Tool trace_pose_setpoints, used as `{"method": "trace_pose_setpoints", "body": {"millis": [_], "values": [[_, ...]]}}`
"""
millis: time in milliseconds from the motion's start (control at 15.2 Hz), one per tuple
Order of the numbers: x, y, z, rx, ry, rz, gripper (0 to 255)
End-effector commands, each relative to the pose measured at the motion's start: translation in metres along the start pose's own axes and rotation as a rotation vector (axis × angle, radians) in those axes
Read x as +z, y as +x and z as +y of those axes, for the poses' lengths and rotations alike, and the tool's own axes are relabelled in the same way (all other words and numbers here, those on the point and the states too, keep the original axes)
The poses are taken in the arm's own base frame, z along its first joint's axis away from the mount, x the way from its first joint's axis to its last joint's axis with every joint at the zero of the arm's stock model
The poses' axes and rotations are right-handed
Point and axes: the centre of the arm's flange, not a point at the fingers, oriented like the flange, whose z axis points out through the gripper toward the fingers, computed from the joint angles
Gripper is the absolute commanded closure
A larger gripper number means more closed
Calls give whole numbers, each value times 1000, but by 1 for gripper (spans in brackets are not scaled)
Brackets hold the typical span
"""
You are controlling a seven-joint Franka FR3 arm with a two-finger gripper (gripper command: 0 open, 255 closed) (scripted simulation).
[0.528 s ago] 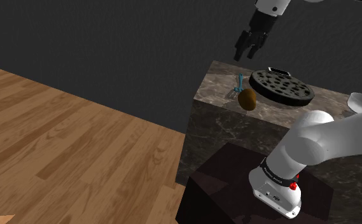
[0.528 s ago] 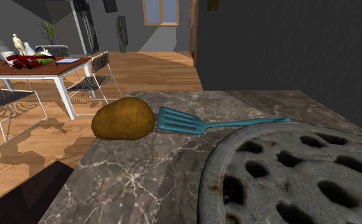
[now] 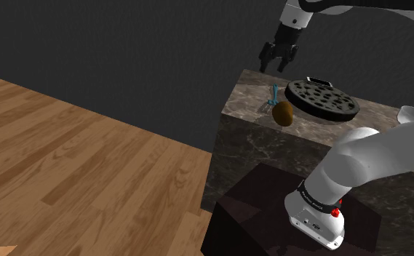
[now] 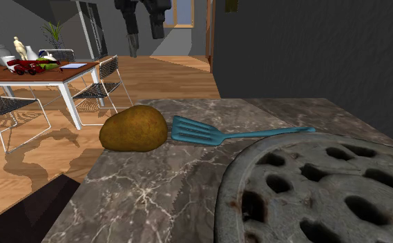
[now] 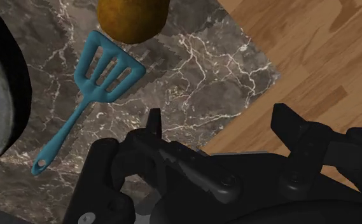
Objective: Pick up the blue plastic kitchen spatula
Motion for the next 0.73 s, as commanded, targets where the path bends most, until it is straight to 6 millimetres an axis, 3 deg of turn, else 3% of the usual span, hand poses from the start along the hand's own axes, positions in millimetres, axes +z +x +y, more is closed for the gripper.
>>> {"method": "trace_pose_setpoints", "body": {"millis": [0, 660], "values": [[13, 19, 18, 76, -7, -14, 0], [85, 86, 111, 444, -42, -84, 0]]}}
